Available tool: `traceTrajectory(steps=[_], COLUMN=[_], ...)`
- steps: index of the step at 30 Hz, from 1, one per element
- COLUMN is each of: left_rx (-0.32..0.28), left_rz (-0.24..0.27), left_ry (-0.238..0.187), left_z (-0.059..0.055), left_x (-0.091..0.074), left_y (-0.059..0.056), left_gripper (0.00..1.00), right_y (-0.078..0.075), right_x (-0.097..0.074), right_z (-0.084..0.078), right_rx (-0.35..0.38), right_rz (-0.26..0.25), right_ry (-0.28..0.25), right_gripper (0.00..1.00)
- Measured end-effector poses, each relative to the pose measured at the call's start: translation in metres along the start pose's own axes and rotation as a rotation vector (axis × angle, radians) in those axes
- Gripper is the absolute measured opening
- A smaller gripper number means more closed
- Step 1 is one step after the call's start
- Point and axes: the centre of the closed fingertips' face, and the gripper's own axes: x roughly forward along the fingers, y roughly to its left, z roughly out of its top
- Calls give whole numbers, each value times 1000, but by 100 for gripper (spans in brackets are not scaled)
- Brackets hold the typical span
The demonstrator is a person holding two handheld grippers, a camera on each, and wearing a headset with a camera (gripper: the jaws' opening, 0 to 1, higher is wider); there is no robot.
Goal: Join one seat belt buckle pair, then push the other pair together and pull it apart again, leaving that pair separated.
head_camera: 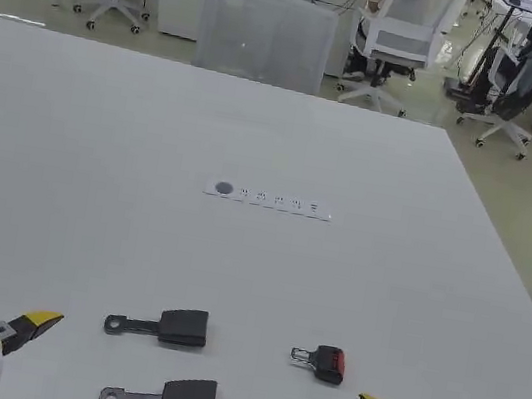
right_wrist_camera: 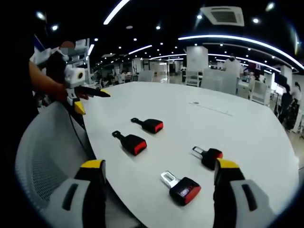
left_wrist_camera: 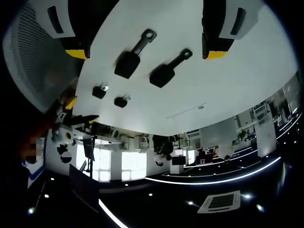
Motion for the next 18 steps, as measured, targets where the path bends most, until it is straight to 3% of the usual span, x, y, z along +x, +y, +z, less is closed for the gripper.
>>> traceTrajectory(steps=[18], left_rx=[10], left_rz=[-12], left_ry=[-3], left_z=[2], left_x=[2], left_y=[-5], left_gripper=[100], right_y=[2], right_x=[-2], right_z=[-1], right_rx=[-3], right_rz=[3], right_ry=[-4], right_gripper=[96])
